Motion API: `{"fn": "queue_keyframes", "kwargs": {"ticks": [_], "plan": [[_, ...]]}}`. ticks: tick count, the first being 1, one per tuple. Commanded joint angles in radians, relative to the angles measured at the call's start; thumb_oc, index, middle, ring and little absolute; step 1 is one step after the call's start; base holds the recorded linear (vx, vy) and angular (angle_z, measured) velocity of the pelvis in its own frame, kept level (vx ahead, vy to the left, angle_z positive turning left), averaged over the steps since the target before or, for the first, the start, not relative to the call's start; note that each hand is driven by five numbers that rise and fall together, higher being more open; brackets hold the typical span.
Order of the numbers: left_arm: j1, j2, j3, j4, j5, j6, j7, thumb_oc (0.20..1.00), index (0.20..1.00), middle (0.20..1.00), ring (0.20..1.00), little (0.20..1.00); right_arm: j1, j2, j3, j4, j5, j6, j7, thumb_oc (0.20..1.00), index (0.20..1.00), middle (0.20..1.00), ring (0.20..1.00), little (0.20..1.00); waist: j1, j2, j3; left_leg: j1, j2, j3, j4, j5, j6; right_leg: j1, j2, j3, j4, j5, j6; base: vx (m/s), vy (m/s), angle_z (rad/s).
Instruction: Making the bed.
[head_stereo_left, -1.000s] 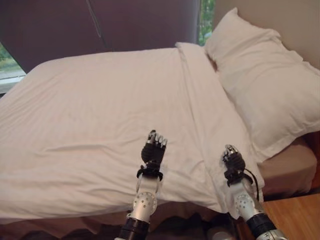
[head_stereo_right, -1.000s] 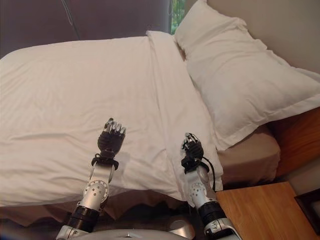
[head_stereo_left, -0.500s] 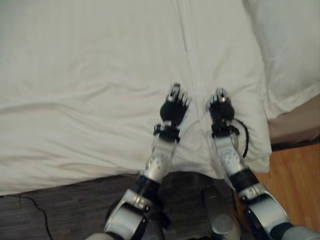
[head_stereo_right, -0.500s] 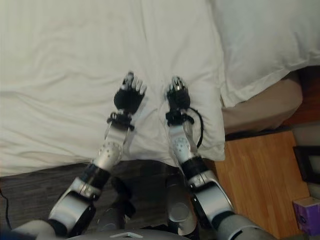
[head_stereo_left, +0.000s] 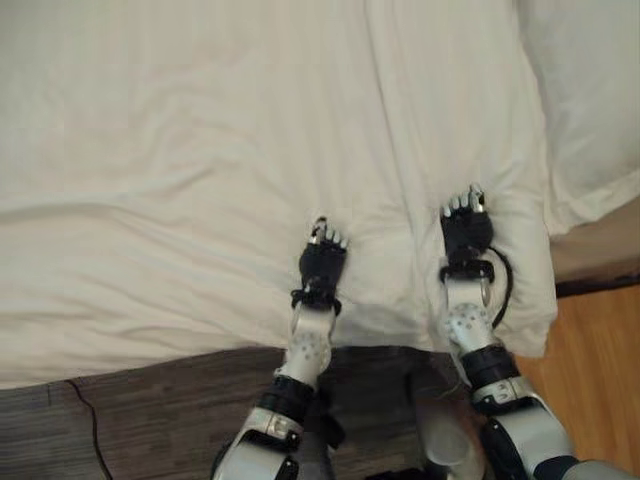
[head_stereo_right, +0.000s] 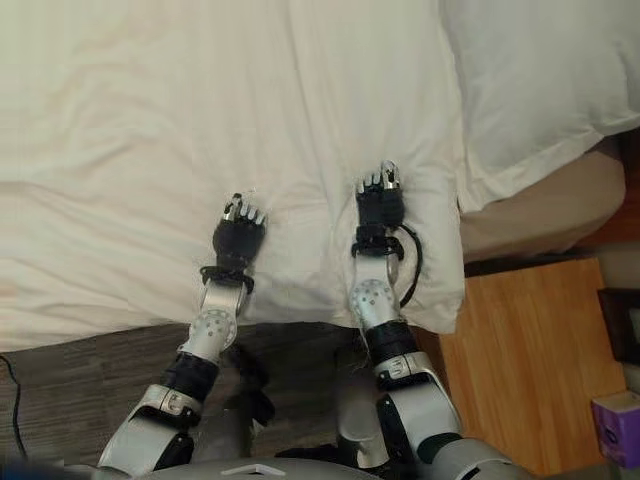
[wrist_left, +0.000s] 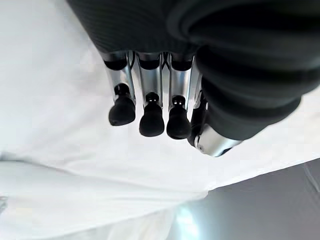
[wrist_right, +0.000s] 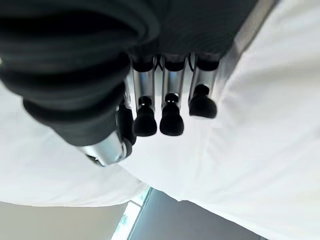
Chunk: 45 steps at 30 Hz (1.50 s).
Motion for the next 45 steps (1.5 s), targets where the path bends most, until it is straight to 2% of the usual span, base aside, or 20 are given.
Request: {"fn": "queue_keyframes", "kwargs": {"ticks": [1,4,6,10,12,14,17,18,22,23,24,25,27,31,33,38,39,43,44,45], "plan": [[0.078,0.086,0.07,0.201,0.0,0.013,0.061,0.2,0.2,0.2,0.2,0.2,0.159,-0.061,-0.142,0.145,-0.031,-0.009,-0.134,0.2,0.2,0.2,0.2,0.2,-0.012,-0.023,-0.001,0.034,0.078,-0.004,0.025,-0.011,-0.058,-0.068,-0.063,-0.054,0.034,-0.075,0.072,0.06,-0.018,0.19],[0.076,0.107,0.088,0.25,0.049,0.029,0.068,0.2,0.2,0.2,0.2,0.2,0.186,-0.097,-0.19,0.185,-0.052,0.017,-0.143,0.2,0.2,0.2,0.2,0.2,-0.017,-0.044,-0.017,0.056,0.076,-0.009,0.027,-0.018,-0.056,-0.045,-0.058,-0.063,0.037,-0.082,0.071,0.05,-0.019,0.13],[0.123,0.154,0.179,0.314,0.081,0.04,0.076,0.2,0.2,0.2,0.2,0.2,0.25,-0.147,-0.277,0.249,-0.066,0.051,-0.149,0.2,0.2,0.2,0.2,0.2,-0.02,-0.068,-0.054,0.095,0.068,-0.011,0.028,-0.034,-0.049,0.0,-0.051,-0.069,0.035,-0.093,0.071,0.13,-0.012,-0.03],[0.167,0.173,0.229,0.361,0.115,0.054,0.085,0.2,0.2,0.2,0.2,0.2,0.307,-0.169,-0.306,0.286,-0.093,0.081,-0.141,0.2,0.2,0.2,0.2,0.2,-0.026,-0.085,-0.084,0.128,0.063,-0.008,0.028,-0.046,-0.043,0.029,-0.047,-0.067,0.031,-0.097,0.072,0.1,0.011,-0.05],[0.194,0.197,0.283,0.554,0.178,0.106,0.082,0.2,0.2,0.2,0.2,0.2,0.371,-0.209,-0.352,0.391,-0.127,0.133,-0.128,0.2,0.2,0.2,0.2,0.2,-0.053,-0.12,-0.143,0.167,0.046,-0.001,0.028,-0.067,-0.026,0.058,-0.036,-0.048,0.029,-0.102,0.072,0.16,0.049,-0.11],[0.247,0.179,0.317,0.704,0.237,0.154,0.049,0.2,0.2,0.2,0.2,0.2,0.422,-0.233,-0.388,0.463,-0.144,0.176,-0.105,0.2,0.2,0.2,0.2,0.2,-0.064,-0.138,-0.182,0.198,0.03,0.011,0.027,-0.088,-0.012,0.08,-0.037,-0.034,0.027,-0.107,0.076,0.12,0.066,-0.2],[0.296,0.157,0.341,0.795,0.294,0.178,0.04,0.2,0.2,0.2,0.2,0.2,0.453,-0.255,-0.413,0.51,-0.162,0.195,-0.087,0.2,0.2,0.2,0.2,0.2,-0.068,-0.15,-0.207,0.214,0.021,0.016,0.026,-0.098,-0.003,0.092,-0.042,-0.03,0.026,-0.109,0.079,0.08,0.033,-0.18],[0.321,0.148,0.385,0.864,0.342,0.168,0.074,0.2,0.2,0.2,0.2,0.2,0.476,-0.268,-0.434,0.531,-0.181,0.191,-0.085,0.2,0.2,0.2,0.2,0.2,-0.069,-0.161,-0.231,0.223,0.015,0.014,0.024,-0.105,0.002,0.101,-0.05,-0.028,0.023,-0.11,0.082,0.05,0.016,-0.08],[0.337,0.192,0.421,0.872,0.408,0.14,0.109,0.2,0.2,0.2,0.2,0.2,0.505,-0.29,-0.463,0.521,-0.208,0.175,-0.103,0.2,0.2,0.2,0.2,0.2,-0.064,-0.169,-0.257,0.223,0.007,0.006,0.02,-0.1,0.006,0.106,-0.063,-0.031,0.019,-0.101,0.084,0.04,0.004,0.07],[0.378,0.302,0.479,0.825,0.47,0.077,0.155,0.2,0.2,0.2,0.2,0.2,0.526,-0.338,-0.497,0.475,-0.274,0.137,-0.143,1.0,1.0,1.0,1.0,1.0,-0.042,-0.169,-0.284,0.232,0.003,-0.011,0.018,-0.106,0.005,0.129,-0.077,-0.043,0.019,-0.105,0.09,0.01,0.001,0.12],[0.379,0.302,0.48,0.822,0.471,0.076,0.157,0.2,0.2,0.2,0.2,0.2,0.527,-0.335,-0.497,0.472,-0.276,0.137,-0.146,1.0,1.0,1.0,1.0,1.0,-0.044,-0.172,-0.285,0.229,0.001,-0.012,0.016,-0.099,0.005,0.127,-0.078,-0.043,0.017,-0.099,0.088,0.04,0.004,0.2],[0.377,0.332,0.479,0.773,0.501,0.053,0.169,1.0,1.0,1.0,1.0,1.0,0.535,-0.342,-0.501,0.427,-0.316,0.119,-0.17,1.0,1.0,1.0,1.0,1.0,-0.04,-0.174,-0.293,0.231,0.0,-0.018,0.014,-0.096,0.005,0.135,-0.084,-0.051,0.017,-0.097,0.09,0.02,-0.011,0.2],[0.336,0.4,0.472,0.683,0.546,0.013,0.214,1.0,1.0,1.0,1.0,1.0,0.532,-0.354,-0.501,0.364,-0.381,0.09,-0.216,1.0,1.0,1.0,1.0,1.0,-0.039,-0.177,-0.312,0.232,0.0,-0.029,0.014,-0.094,0.002,0.147,-0.09,-0.062,0.016,-0.095,0.094,0.03,-0.005,0.27],[0.232,0.578,0.478,0.568,0.591,-0.036,0.271,1.0,1.0,1.0,1.0,1.0,0.497,-0.381,-0.479,0.274,-0.449,0.082,-0.255,1.0,1.0,1.0,1.0,1.0,-0.053,-0.175,-0.353,0.25,-0.004,-0.031,0.014,-0.105,0.001,0.168,-0.093,-0.063,0.016,-0.096,0.106,0.06,0.022,0.16],[0.192,0.64,0.469,0.551,0.635,-0.034,0.293,1.0,1.0,1.0,1.0,1.0,0.48,-0.386,-0.457,0.239,-0.477,0.081,-0.262,1.0,1.0,1.0,1.0,1.0,-0.065,-0.176,-0.368,0.263,-0.008,-0.027,0.014,-0.11,0.003,0.172,-0.092,-0.055,0.016,-0.093,0.111,0.03,0.038,0.03],[0.161,0.683,0.493,0.311,0.718,-0.104,0.348,1.0,1.0,1.0,1.0,1.0,0.497,-0.35,-0.445,0.106,-0.55,0.069,-0.273,1.0,1.0,1.0,1.0,1.0,-0.074,-0.18,-0.392,0.292,-0.02,-0.015,0.014,-0.117,0.012,0.189,-0.092,-0.038,0.015,-0.086,0.114,0.03,0.04,0.05],[0.16,0.68,0.497,0.234,0.745,-0.125,0.36,1.0,1.0,1.0,1.0,1.0,0.504,-0.339,-0.451,0.078,-0.565,0.059,-0.274,1.0,1.0,1.0,1.0,1.0,-0.073,-0.18,-0.399,0.298,-0.019,-0.017,0.014,-0.126,0.013,0.196,-0.095,-0.04,0.016,-0.092,0.118,0.0,0.0,0.0],[0.16,0.663,0.496,0.15,0.791,-0.137,0.379,1.0,1.0,1.0,1.0,1.0,0.515,-0.321,-0.465,0.035,-0.583,0.046,-0.28,1.0,1.0,1.0,1.0,1.0,-0.074,-0.187,-0.408,0.296,-0.018,-0.018,0.014,-0.118,0.013,0.197,-0.099,-0.039,0.014,-0.084,0.118,0.0,0.005,-0.01],[0.169,0.633,0.508,0.057,0.807,-0.155,0.38,1.0,1.0,1.0,1.0,1.0,0.515,-0.318,-0.487,-0.024,-0.6,0.028,-0.284,1.0,1.0,1.0,1.0,1.0,-0.069,-0.195,-0.413,0.297,-0.015,-0.019,0.014,-0.12,0.014,0.204,-0.103,-0.044,0.014,-0.083,0.121,0.0,0.019,-0.03],[0.169,0.631,0.508,0.055,0.809,-0.154,0.383,1.0,1.0,1.0,1.0,1.0,0.516,-0.317,-0.487,-0.027,-0.602,0.029,-0.286,1.0,1.0,1.0,1.0,1.0,-0.069,-0.194,-0.413,0.297,-0.015,-0.02,0.014,-0.12,0.014,0.204,-0.104,-0.045,0.014,-0.083,0.121,-0.01,0.015,0.07]]}}
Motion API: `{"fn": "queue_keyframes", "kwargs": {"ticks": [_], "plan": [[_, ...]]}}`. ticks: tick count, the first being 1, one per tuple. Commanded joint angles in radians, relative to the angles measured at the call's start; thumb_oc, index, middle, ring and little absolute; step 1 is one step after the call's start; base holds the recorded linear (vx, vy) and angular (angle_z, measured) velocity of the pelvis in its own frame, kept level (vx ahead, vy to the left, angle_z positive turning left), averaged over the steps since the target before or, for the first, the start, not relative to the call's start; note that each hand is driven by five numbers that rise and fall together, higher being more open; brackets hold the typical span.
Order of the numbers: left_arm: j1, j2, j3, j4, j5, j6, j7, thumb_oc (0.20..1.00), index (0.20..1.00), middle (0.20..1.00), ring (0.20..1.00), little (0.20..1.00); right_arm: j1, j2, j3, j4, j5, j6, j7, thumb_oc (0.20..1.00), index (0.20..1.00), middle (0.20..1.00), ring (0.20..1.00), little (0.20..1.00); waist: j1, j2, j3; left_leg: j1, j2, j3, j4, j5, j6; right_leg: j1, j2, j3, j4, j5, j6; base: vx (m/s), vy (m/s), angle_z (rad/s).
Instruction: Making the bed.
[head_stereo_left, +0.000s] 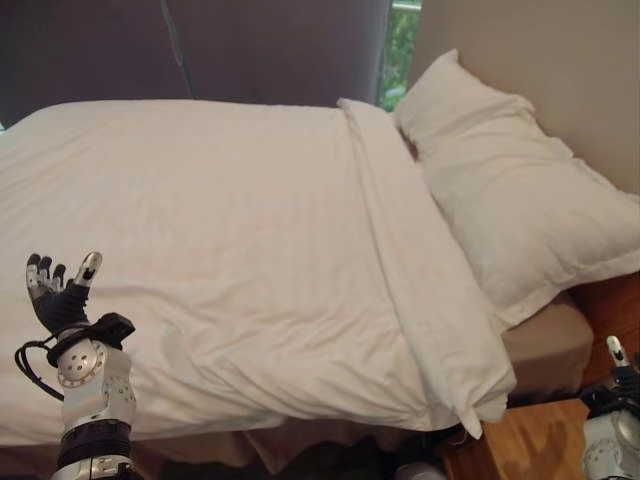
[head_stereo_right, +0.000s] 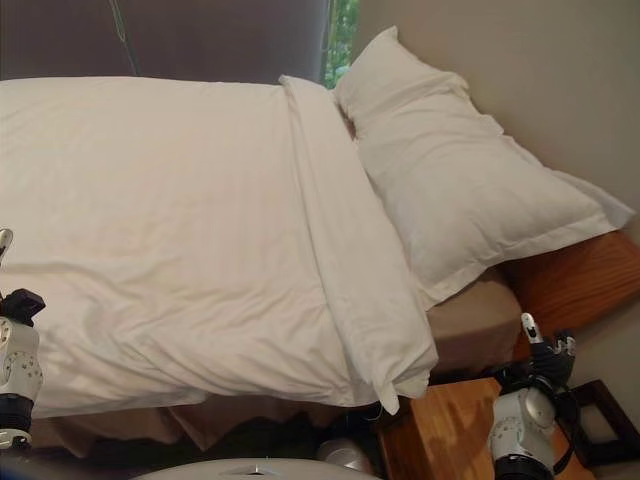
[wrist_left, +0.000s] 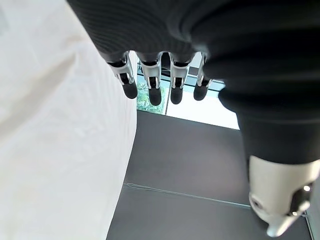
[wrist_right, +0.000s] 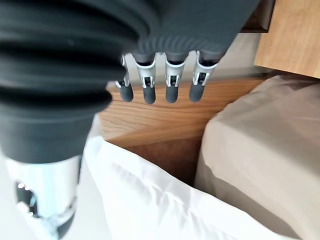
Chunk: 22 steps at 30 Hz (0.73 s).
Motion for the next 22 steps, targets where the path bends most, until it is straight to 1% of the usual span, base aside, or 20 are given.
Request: {"fn": "queue_keyframes", "kwargs": {"ticks": [1,4,5,6,7,9,11,12,13,14,15,17,19,20,22], "plan": [[-0.053,0.018,0.002,-0.026,0.094,-0.079,0.015,1.0,1.0,1.0,1.0,1.0,-0.088,-0.03,-0.04,-0.096,-0.063,-0.1,-0.005,1.0,1.0,1.0,1.0,1.0,-0.013,-0.025,0.007,0.07,0.001,0.016,0.014,-0.059,0.012,-0.062,-0.076,0.004,0.015,-0.014,0.101,-0.01,0.005,0.1],[-0.074,-0.017,-0.047,-0.098,0.116,-0.08,-0.021,1.0,1.0,1.0,1.0,1.0,-0.096,-0.037,0.014,-0.197,-0.116,-0.088,0.028,1.0,1.0,1.0,1.0,1.0,-0.017,-0.032,0.005,0.075,0.001,0.022,0.014,-0.06,0.013,-0.059,-0.077,0.006,0.016,-0.011,0.102,-0.01,0.003,0.03],[-0.075,-0.045,-0.083,-0.113,0.128,-0.062,-0.034,1.0,1.0,1.0,1.0,1.0,-0.099,-0.034,0.054,-0.233,-0.136,-0.077,0.048,1.0,1.0,1.0,1.0,1.0,-0.021,-0.035,0.003,0.079,0.001,0.027,0.014,-0.06,0.014,-0.058,-0.077,0.008,0.017,-0.009,0.101,-0.01,0.032,0.0],[-0.053,-0.101,-0.139,-0.166,0.149,-0.048,-0.073,1.0,1.0,1.0,1.0,1.0,-0.086,-0.023,0.125,-0.325,-0.185,-0.051,0.093,1.0,1.0,1.0,1.0,1.0,-0.018,-0.04,0.006,0.091,0.003,0.034,0.014,-0.068,0.016,-0.05,-0.074,0.012,0.019,-0.014,0.103,0.0,0.0,0.0],[-0.049,-0.102,-0.138,-0.171,0.15,-0.046,-0.072,1.0,1.0,1.0,1.0,1.0,-0.082,-0.021,0.126,-0.33,-0.187,-0.047,0.091,1.0,1.0,1.0,1.0,1.0,-0.018,-0.043,0.003,0.088,0.001,0.035,0.014,-0.061,0.016,-0.053,-0.075,0.014,0.017,-0.008,0.101,0.0,0.0,0.0],[-0.024,-0.138,-0.188,-0.231,0.181,-0.03,-0.112,1.0,1.0,1.0,1.0,1.0,-0.07,-0.009,0.203,-0.399,-0.233,-0.024,0.143,1.0,1.0,1.0,1.0,1.0,-0.015,-0.051,0.006,0.09,0.001,0.037,0.014,-0.061,0.019,-0.055,-0.073,0.019,0.018,-0.005,0.101,-0.03,-0.004,-0.04],[0.019,-0.155,-0.234,-0.293,0.257,-0.007,-0.145,1.0,1.0,1.0,1.0,1.0,-0.043,0.014,0.259,-0.444,-0.276,-0.01,0.178,1.0,1.0,1.0,1.0,1.0,-0.012,-0.054,0.006,0.096,0.001,0.041,0.014,-0.063,0.021,-0.053,-0.072,0.023,0.019,-0.005,0.101,-0.01,0.011,-0.05],[0.034,-0.167,-0.262,-0.319,0.291,-0.005,-0.153,1.0,1.0,1.0,1.0,1.0,-0.041,0.032,0.303,-0.446,-0.285,-0.01,0.191,1.0,1.0,1.0,1.0,1.0,-0.01,-0.057,0.007,0.1,0.0,0.044,0.014,-0.064,0.022,-0.051,-0.071,0.026,0.019,-0.005,0.101,0.0,0.018,-0.05],[0.056,-0.173,-0.26,-0.352,0.295,-0.007,-0.162,1.0,1.0,1.0,1.0,1.0,-0.046,0.036,0.334,-0.454,-0.308,0.0,0.197,1.0,1.0,1.0,1.0,1.0,-0.004,-0.057,0.009,0.104,-0.001,0.046,0.014,-0.066,0.024,-0.049,-0.07,0.026,0.02,-0.005,0.1,-0.01,0.03,-0.05],[0.083,-0.183,-0.282,-0.381,0.307,-0.003,-0.18,1.0,1.0,1.0,1.0,1.0,-0.037,0.056,0.37,-0.462,-0.31,0.001,0.208,1.0,1.0,1.0,1.0,1.0,0.0,-0.057,0.012,0.109,-0.002,0.048,0.014,-0.069,0.026,-0.048,-0.07,0.027,0.02,-0.005,0.1,-0.01,0.027,-0.09],[0.084,-0.183,-0.282,-0.382,0.307,-0.002,-0.18,1.0,1.0,1.0,1.0,1.0,-0.036,0.057,0.37,-0.462,-0.31,0.001,0.208,1.0,1.0,1.0,1.0,1.0,0.0,-0.058,0.012,0.109,-0.002,0.049,0.014,-0.069,0.026,-0.047,-0.07,0.028,0.02,-0.005,0.1,-0.01,0.024,-0.11],[0.128,-0.199,-0.313,-0.412,0.314,-0.005,-0.197,1.0,1.0,1.0,1.0,1.0,-0.025,0.094,0.458,-0.437,-0.323,0.009,0.229,1.0,1.0,1.0,1.0,1.0,0.013,-0.058,0.024,0.119,-0.002,0.051,0.014,-0.072,0.028,-0.041,-0.068,0.029,0.02,-0.006,0.099,-0.01,0.01,-0.04],[0.118,-0.195,-0.352,-0.401,0.329,-0.007,-0.21,1.0,1.0,1.0,1.0,1.0,-0.03,0.117,0.517,-0.391,-0.311,0.008,0.239,1.0,1.0,1.0,1.0,1.0,0.015,-0.059,0.026,0.116,-0.003,0.052,0.014,-0.07,0.029,-0.044,-0.068,0.03,0.02,-0.004,0.099,-0.01,0.015,0.0],[0.124,-0.188,-0.37,-0.422,0.336,-0.017,-0.222,1.0,1.0,1.0,1.0,1.0,-0.021,0.134,0.564,-0.363,-0.297,0.014,0.263,1.0,1.0,1.0,1.0,1.0,0.021,-0.058,0.033,0.116,-0.004,0.053,0.014,-0.069,0.029,-0.043,-0.069,0.031,0.021,-0.002,0.1,-0.01,0.031,-0.01],[0.14,-0.18,-0.368,-0.435,0.336,-0.018,-0.23,1.0,1.0,1.0,1.0,1.0,-0.01,0.144,0.586,-0.35,-0.286,0.013,0.277,1.0,1.0,1.0,1.0,1.0,0.024,-0.06,0.034,0.117,-0.003,0.053,0.014,-0.069,0.029,-0.042,-0.069,0.031,0.02,-0.002,0.101,0.0,0.003,0.02]]}}
